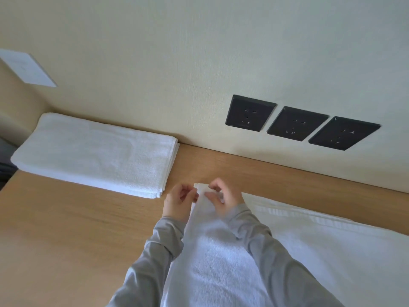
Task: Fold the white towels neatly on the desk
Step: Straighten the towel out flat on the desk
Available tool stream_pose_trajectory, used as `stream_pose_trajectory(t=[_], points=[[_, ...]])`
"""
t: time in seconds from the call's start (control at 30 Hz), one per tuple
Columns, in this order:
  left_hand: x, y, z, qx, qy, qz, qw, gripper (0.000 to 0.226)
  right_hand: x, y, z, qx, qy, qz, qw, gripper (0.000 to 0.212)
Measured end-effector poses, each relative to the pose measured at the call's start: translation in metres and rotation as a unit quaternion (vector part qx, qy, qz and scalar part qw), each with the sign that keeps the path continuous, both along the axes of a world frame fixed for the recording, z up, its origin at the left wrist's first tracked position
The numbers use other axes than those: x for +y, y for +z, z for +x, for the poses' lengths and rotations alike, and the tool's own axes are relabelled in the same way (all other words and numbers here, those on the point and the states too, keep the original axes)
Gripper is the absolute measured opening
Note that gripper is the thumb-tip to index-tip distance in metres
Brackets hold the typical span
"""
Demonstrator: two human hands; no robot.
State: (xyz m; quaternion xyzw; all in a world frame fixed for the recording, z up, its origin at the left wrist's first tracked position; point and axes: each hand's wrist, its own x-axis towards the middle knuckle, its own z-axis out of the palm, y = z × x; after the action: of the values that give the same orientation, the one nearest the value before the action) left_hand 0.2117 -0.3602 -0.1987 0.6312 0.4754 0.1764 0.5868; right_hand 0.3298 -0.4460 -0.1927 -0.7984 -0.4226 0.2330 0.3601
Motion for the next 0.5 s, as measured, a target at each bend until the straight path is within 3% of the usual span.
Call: stream_pose_trajectory(t=[0.1,0.2,0.27,0.3,0.37,0.5], points=[[0.002,-0.004,-0.008,0.032,0.02,-0.085,0.996,0.011,0.014,0.001,0.009,-0.019,-0.009,0.023,1.0,0.007],[-0.009,-0.016,-0.03,0.118,-0.034,-0.14,0.983,0.035,0.033,-0.014,0.012,-0.061,0.021,-0.093,0.994,0.009],[-0.018,-0.021,-0.042,0.137,-0.039,-0.142,0.98,0.041,0.04,-0.026,0.01,-0.121,0.048,-0.148,0.98,0.009],[-0.02,-0.023,-0.046,0.142,-0.036,-0.132,0.98,0.033,0.041,-0.03,0.01,-0.143,0.058,-0.154,0.976,0.009],[-0.024,-0.022,-0.047,0.164,-0.042,-0.094,0.981,0.015,0.042,-0.034,0.007,-0.168,0.066,-0.144,0.973,0.008],[-0.031,-0.018,-0.046,0.168,-0.023,-0.054,0.984,0.014,0.036,-0.038,0.003,-0.168,0.047,-0.105,0.979,0.013]])
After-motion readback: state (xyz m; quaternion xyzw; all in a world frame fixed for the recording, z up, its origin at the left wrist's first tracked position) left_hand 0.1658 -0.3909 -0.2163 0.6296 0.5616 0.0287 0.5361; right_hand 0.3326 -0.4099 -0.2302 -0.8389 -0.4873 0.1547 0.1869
